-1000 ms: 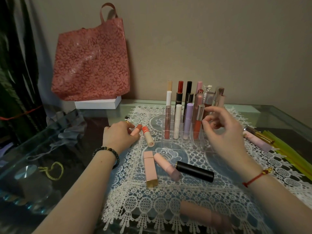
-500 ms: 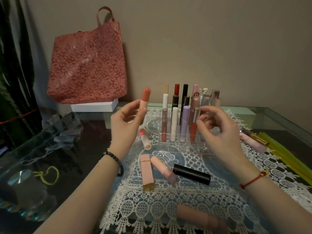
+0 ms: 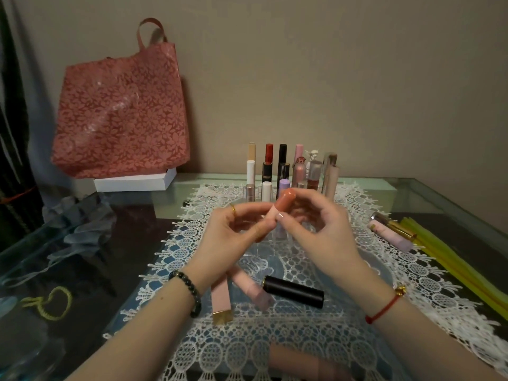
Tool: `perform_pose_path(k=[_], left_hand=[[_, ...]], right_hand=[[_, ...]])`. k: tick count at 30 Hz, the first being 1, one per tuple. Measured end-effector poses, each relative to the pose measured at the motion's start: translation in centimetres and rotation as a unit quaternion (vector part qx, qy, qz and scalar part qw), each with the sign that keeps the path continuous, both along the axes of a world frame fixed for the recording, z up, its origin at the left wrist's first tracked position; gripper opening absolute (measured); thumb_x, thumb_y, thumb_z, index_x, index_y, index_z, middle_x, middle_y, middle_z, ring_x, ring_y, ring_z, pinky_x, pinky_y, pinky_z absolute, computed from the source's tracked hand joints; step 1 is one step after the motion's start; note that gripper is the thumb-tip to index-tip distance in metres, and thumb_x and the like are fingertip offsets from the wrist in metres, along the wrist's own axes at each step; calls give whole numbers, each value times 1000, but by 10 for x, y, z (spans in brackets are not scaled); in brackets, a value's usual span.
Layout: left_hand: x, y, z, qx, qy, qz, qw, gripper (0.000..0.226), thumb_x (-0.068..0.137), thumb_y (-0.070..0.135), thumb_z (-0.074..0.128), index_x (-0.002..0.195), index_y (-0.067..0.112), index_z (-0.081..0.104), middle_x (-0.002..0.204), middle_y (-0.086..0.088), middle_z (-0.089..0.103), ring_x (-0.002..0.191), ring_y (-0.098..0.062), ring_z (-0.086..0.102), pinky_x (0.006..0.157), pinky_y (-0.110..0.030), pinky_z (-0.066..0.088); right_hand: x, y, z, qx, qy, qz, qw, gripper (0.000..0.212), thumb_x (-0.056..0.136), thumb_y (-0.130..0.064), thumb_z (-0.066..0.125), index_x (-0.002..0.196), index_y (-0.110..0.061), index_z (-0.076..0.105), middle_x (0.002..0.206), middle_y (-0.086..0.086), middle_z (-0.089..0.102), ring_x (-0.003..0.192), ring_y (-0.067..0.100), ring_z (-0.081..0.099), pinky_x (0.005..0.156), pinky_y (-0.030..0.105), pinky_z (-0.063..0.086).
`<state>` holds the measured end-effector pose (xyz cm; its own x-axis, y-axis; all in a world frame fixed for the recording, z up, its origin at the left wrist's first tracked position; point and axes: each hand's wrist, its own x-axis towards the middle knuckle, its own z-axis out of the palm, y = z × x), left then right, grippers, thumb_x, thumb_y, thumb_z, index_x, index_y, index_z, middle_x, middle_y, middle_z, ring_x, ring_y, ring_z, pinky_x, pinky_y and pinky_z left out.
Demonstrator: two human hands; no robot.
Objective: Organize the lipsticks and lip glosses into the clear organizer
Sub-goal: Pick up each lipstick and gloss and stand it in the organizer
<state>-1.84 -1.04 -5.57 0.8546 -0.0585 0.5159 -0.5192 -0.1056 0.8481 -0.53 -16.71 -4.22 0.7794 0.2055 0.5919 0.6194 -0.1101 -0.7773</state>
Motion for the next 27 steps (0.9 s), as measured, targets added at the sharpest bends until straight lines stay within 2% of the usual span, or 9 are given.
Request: perform_pose_path(k=[3, 5, 7, 9, 12, 15, 20, 24, 27], left_hand=[[1, -1, -1, 18, -14, 31, 999, 28, 67, 37, 71, 95, 34, 70, 90, 6, 72, 82, -13, 66, 70, -23, 53], [1, -1, -1, 44, -37, 68, 996, 31, 67, 37, 70, 98, 36, 67, 95, 12, 70, 89, -10, 64, 79, -29, 52], [1, 1, 0, 87, -70, 113, 987, 38, 65, 41, 68, 102, 41, 61, 100, 19, 66, 96, 0, 59, 87, -19, 45], [0, 5, 3, 124, -101, 153, 975, 44, 64, 44, 66, 106, 43, 54, 103, 23, 61, 98, 7, 53, 86, -6, 37], [2, 15, 6, 155, -122, 214, 957, 48, 63, 50, 64, 107, 43, 46, 106, 25, 51, 98, 11, 46, 84, 0, 31], [6, 26, 4, 178, -72, 242, 951, 65, 55, 61, 60, 114, 41, 40, 107, 23, 46, 102, 4, 43, 86, -8, 32], [13, 34, -9, 269, 47, 218, 937, 110, 43, 72, 57, 137, 25, 27, 128, 8, 43, 120, -6, 34, 100, -26, 28], [15, 36, -15, 316, 90, 181, 927, 111, 45, 73, 59, 140, 27, 23, 132, 9, 44, 121, -7, 35, 105, -33, 31], [17, 38, -17, 318, 102, 173, 927, 99, 57, 61, 69, 139, 27, 25, 130, 9, 46, 118, -8, 40, 103, -31, 33]], right_hand=[[1, -1, 1, 26, 10, 24, 999, 29, 73, -9, 70, 97, -24, 63, 89, -7, 68, 85, 9, 65, 76, 25, 53], [2, -4, 4, 59, 19, 40, 997, 29, 74, -3, 67, 95, -22, 62, 88, -8, 69, 84, 9, 66, 72, 20, 53], [6, -11, 10, 94, 24, 34, 995, 29, 74, 0, 64, 92, -22, 60, 87, -16, 69, 83, 5, 67, 69, 14, 52], [12, -20, 17, 121, 13, 4, 993, 29, 76, 1, 63, 90, -23, 59, 84, -23, 67, 83, -3, 65, 66, 9, 50], [21, -34, 22, 133, -14, -60, 989, 25, 77, 1, 63, 94, -18, 59, 80, -24, 66, 79, -8, 63, 64, 5, 48], [31, -43, 16, 111, -20, -118, 987, 27, 79, -3, 63, 105, -10, 59, 81, -20, 67, 77, -7, 63, 64, 5, 47], [41, -45, 1, 50, 8, -154, 987, 37, 79, -11, 65, 114, -20, 57, 99, -14, 59, 82, -4, 61, 66, 5, 47], [43, -43, -5, 7, 15, -159, 987, 38, 79, -9, 65, 114, -22, 57, 94, -19, 59, 80, -7, 59, 68, 7, 49], [45, -42, -9, -10, 28, -154, 988, 39, 79, -8, 64, 115, -21, 57, 91, -20, 59, 79, -3, 60, 66, 9, 50]])
